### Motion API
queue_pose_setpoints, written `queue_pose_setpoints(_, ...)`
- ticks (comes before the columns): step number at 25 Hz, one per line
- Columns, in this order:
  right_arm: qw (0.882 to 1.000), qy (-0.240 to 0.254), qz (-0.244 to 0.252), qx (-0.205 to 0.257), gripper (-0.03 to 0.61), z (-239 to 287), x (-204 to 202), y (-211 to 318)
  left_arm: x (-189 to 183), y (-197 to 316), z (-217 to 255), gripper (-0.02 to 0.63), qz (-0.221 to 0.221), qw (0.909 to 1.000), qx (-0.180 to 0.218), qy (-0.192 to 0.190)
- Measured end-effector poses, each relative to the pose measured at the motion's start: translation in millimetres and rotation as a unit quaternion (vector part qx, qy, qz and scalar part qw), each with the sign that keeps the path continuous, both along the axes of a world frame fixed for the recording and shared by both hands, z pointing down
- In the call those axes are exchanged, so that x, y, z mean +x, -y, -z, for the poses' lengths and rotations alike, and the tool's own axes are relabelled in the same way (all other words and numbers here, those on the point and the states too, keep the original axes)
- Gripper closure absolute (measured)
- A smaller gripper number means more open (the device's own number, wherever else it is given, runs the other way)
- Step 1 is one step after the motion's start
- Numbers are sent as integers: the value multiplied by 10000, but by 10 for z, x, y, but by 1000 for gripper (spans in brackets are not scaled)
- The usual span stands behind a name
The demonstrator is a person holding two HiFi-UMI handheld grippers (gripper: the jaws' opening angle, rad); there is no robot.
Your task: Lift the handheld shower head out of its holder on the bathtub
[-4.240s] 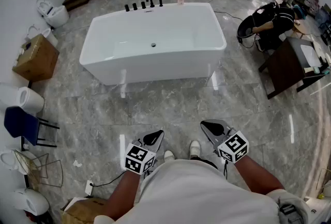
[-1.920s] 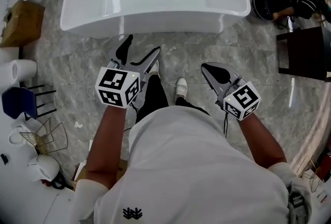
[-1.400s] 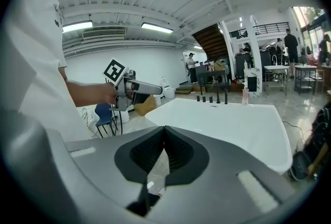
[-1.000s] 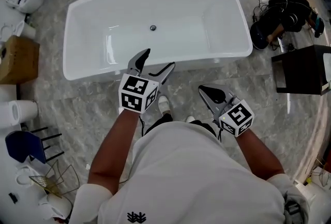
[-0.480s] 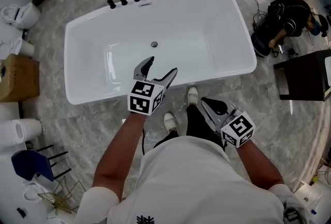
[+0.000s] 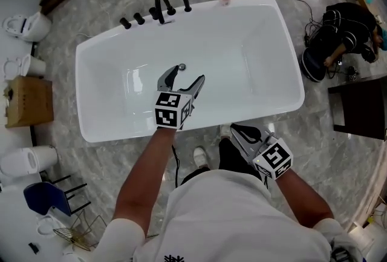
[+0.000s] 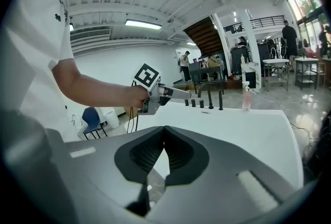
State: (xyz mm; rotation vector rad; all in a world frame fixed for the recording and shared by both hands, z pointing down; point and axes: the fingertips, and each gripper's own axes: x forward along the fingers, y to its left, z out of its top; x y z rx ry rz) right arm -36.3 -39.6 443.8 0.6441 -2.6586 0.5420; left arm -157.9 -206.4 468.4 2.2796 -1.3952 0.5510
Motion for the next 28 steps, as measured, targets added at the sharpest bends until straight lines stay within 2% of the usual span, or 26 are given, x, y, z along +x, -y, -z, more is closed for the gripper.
queue_pose_setpoints(6, 9995, -59, -13, -323, 565, -391, 260, 595, 8, 930, -426, 268, 287, 9993, -127, 205)
queue_pose_setpoints(16, 9971, -191, -119, -727, 565, -1072, 630, 1312, -99, 2150, -1177, 276, 648, 9958, -383, 528)
queue_pose_setpoints(28, 9897, -357, -276, -1360, 565, -1822, 835, 1753, -294, 3400, -1822, 281, 777, 9908, -507, 988)
